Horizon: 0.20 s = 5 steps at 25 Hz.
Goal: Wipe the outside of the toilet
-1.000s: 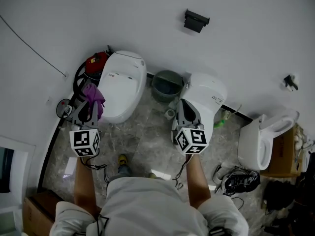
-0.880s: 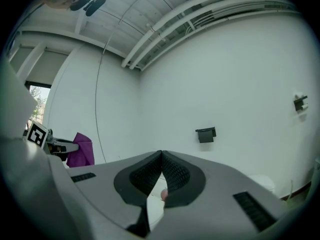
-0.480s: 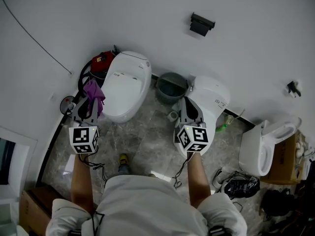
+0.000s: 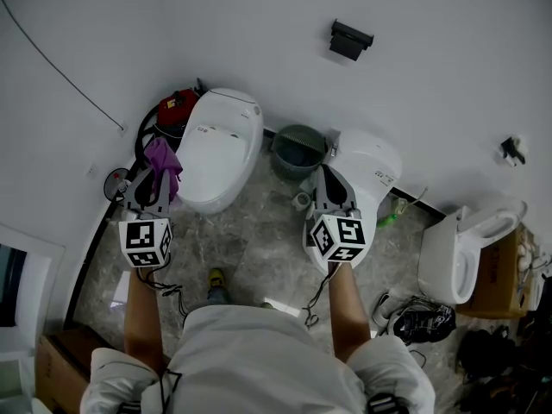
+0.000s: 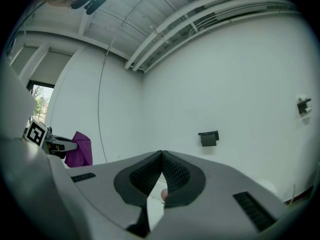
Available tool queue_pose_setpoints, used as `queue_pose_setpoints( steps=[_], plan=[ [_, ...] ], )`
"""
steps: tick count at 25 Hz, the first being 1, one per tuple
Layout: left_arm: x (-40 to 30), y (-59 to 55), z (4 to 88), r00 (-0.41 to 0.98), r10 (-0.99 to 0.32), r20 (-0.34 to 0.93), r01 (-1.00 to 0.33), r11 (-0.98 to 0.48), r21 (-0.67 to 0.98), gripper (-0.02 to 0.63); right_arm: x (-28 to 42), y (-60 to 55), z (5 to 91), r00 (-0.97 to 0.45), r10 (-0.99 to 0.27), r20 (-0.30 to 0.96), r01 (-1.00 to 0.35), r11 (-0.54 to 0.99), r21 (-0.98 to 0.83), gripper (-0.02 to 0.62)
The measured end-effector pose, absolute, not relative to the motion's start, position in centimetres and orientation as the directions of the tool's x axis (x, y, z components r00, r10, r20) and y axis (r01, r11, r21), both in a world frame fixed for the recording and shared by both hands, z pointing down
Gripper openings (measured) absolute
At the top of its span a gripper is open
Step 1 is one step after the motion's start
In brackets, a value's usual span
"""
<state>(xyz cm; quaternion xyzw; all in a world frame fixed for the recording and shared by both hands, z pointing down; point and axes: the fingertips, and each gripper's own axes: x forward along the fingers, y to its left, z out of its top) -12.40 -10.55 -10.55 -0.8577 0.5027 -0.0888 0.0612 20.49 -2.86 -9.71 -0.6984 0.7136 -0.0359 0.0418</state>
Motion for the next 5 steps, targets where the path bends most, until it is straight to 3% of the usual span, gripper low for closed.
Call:
queue_pose_setpoints(
  steps=[5],
  plan=[
    [-12.66,-10.52,-10.35,0.478,-0.874,0.09,-0.853,-0.487,-0.189,0.069,20.26,-2.91,-9.82,-0.022,-1.0,-0.01,-0.994,0.023,-0.103,0.006]
  ],
)
